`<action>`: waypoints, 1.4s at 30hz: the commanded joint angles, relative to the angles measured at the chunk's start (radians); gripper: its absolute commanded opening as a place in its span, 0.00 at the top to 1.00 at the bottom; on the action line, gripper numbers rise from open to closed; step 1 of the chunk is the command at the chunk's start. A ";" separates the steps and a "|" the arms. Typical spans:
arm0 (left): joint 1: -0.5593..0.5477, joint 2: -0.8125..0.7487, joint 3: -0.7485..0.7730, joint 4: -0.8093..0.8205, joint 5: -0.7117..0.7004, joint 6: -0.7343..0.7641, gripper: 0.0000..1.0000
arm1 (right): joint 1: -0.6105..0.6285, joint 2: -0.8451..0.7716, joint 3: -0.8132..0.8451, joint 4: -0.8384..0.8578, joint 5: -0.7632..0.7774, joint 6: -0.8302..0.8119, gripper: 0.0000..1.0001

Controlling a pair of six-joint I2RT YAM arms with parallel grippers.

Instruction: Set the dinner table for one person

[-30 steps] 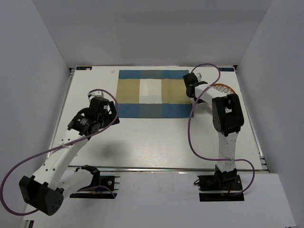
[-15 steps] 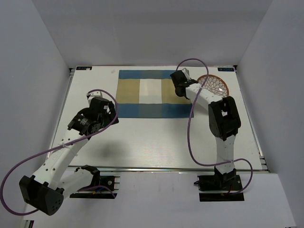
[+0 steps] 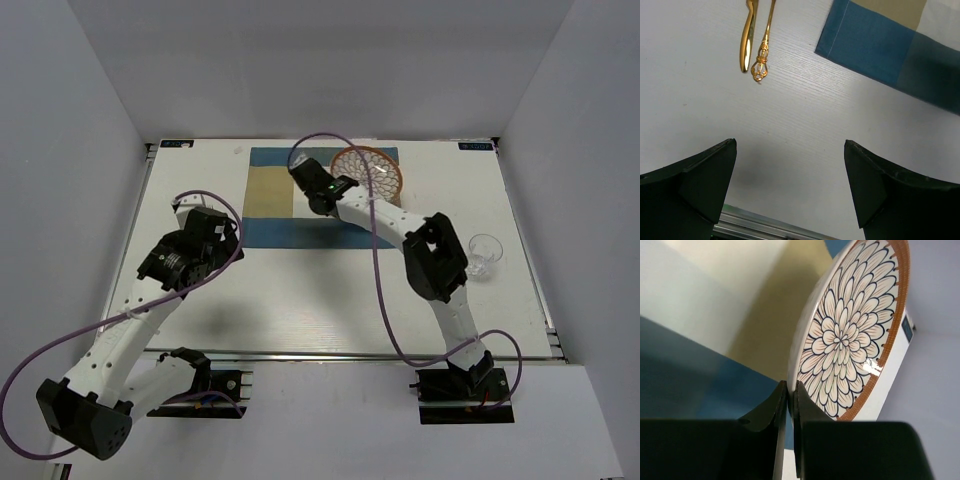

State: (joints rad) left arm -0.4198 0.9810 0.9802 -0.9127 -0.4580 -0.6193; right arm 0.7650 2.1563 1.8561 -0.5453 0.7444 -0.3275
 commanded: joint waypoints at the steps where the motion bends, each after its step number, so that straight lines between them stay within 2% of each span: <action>1: 0.006 -0.048 0.002 -0.003 -0.047 -0.022 0.02 | 0.048 0.068 0.116 0.054 0.087 -0.139 1.00; 6: 0.006 -0.038 0.006 -0.008 -0.042 -0.023 0.02 | 0.098 0.171 0.251 0.065 0.090 -0.182 1.00; 17: 0.006 -0.058 0.002 0.008 -0.022 -0.008 0.02 | 0.145 0.269 0.314 0.133 0.095 -0.237 1.00; 42: 0.006 -0.053 -0.006 0.025 0.013 0.013 0.02 | 0.157 0.303 0.299 0.169 0.130 -0.249 1.00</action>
State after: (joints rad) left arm -0.4198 0.9443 0.9791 -0.9058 -0.4557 -0.6170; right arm 0.9207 2.5114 2.1117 -0.4614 0.7567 -0.5491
